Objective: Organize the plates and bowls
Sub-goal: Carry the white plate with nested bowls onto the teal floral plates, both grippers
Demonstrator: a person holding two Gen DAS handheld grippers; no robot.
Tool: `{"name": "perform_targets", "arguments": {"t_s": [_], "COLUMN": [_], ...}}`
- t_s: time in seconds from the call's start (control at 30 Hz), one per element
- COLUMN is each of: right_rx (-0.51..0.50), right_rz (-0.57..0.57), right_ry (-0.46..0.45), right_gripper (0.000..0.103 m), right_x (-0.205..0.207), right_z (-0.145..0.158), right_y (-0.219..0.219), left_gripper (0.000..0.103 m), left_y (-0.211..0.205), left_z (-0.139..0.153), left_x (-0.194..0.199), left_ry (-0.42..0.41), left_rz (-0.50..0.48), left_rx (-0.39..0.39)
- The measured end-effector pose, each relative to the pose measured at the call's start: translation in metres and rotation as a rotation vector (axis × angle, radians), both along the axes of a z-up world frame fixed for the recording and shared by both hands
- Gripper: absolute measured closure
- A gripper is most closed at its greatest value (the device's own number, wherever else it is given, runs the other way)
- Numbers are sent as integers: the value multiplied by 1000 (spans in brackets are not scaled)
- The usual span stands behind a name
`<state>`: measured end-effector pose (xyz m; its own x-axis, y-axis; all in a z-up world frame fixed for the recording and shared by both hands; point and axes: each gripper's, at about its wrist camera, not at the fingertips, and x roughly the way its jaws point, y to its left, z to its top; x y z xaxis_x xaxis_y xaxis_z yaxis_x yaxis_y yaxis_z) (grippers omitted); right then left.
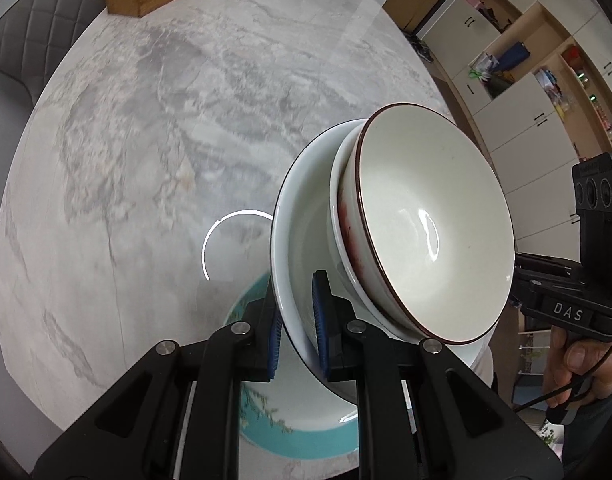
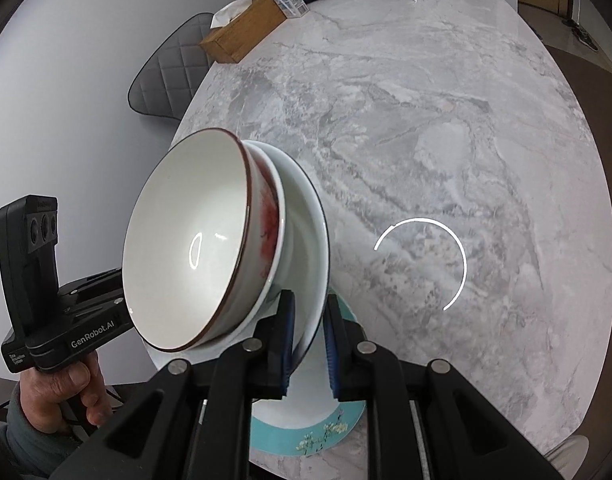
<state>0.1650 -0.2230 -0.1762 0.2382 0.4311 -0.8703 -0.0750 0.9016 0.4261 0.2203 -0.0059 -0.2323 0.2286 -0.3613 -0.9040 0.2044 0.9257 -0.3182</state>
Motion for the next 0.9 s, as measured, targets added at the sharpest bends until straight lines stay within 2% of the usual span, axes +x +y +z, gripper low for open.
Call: {"name": "perform_targets", "arguments": {"t_s": [0.2,0.4,0.63,0.9], "right_rx": [-10,-38,-54,-70], "right_rz": [22,33,33,40], "right_ry": [23,38,45,23], "right_gripper": [87,87,87,88], "right_x": [-31,-52,-60,-63], "right_z": [-19,-34,-52,-57], "right_y": [13,21,23,26], "left_gripper": [91,91,91,91], "left_y": [7,7,5,5], "left_z": [-21,-41,-59,-61], "left_x": [-40,-63,-72,-69], "left_ry": [28,42,45,14], "left_rz": [11,18,17,23], "left_rx": [27,38,54,63]}}
